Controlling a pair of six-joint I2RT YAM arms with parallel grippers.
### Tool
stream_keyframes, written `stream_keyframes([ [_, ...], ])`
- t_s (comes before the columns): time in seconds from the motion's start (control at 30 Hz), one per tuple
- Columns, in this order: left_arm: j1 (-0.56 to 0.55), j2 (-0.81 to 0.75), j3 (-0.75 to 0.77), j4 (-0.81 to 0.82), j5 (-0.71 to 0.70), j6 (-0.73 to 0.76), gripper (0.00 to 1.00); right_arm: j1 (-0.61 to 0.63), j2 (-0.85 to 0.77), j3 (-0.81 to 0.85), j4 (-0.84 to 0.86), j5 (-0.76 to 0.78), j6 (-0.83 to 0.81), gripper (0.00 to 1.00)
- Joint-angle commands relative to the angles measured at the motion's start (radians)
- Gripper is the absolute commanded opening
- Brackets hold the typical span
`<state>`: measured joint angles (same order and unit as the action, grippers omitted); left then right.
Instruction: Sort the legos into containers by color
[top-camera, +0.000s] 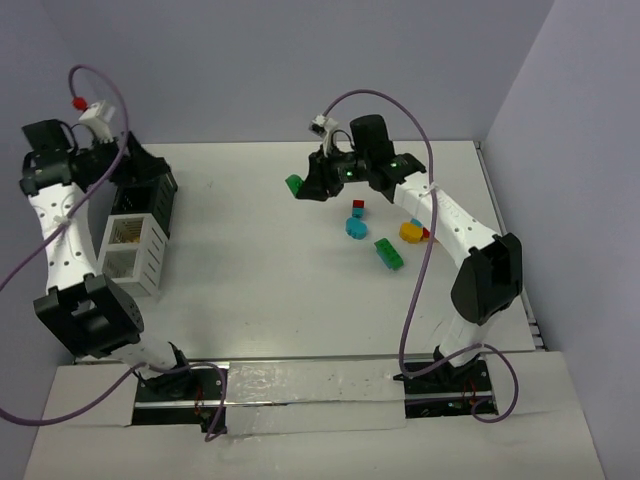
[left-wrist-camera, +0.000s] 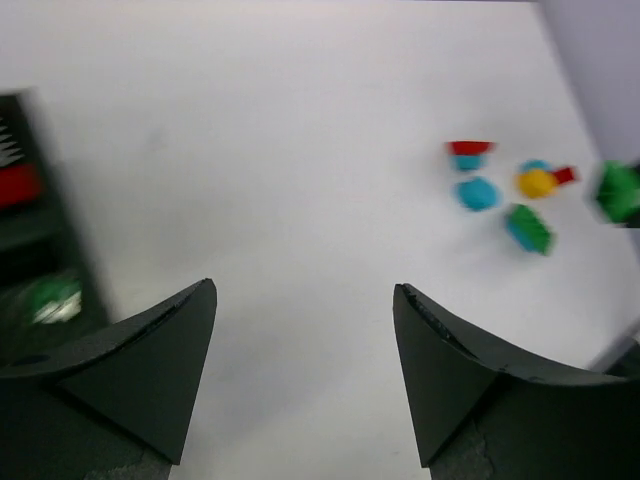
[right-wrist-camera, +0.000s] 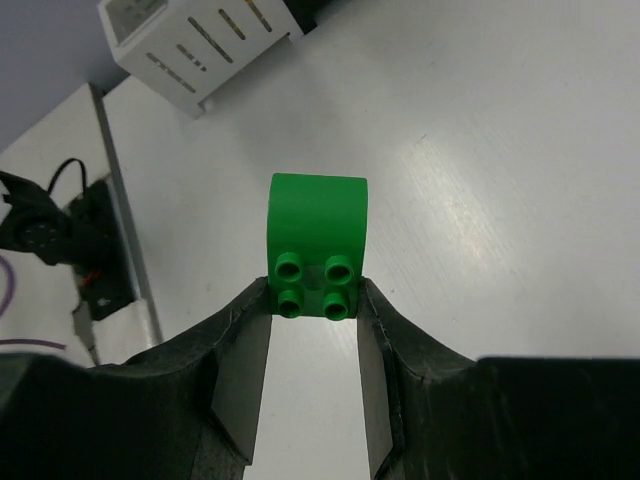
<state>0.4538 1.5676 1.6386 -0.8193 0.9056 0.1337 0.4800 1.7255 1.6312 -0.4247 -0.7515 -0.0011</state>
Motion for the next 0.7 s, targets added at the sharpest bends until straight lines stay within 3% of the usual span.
stream_keyframes([
  [0.0, -0.204, -0.154, -0.139, 0.367, 0.137, -0.435, 0.8, 0.096, -0.086, -0.042, 0.175, 0.143, -0.103, 0.0],
  [0.07, -0.266, -0.167, -0.192, 0.488, 0.15, -0.576, 0.82, 0.142, -0.103, -0.067, 0.22, 0.199, -0.138, 0.0],
  [0.23, -0.393, -0.19, -0.271, 0.508, 0.172, -0.627, 0.82, 0.22, -0.111, -0.083, 0.254, 0.27, -0.205, 0.0],
  [0.43, -0.502, -0.224, -0.352, 0.497, 0.201, -0.635, 0.84, 0.277, -0.145, -0.114, 0.246, 0.316, -0.295, 0.0],
  [0.67, -0.543, -0.212, -0.353, 0.387, 0.201, -0.522, 0.84, 0.323, -0.159, -0.126, 0.228, 0.351, -0.365, 0.0],
])
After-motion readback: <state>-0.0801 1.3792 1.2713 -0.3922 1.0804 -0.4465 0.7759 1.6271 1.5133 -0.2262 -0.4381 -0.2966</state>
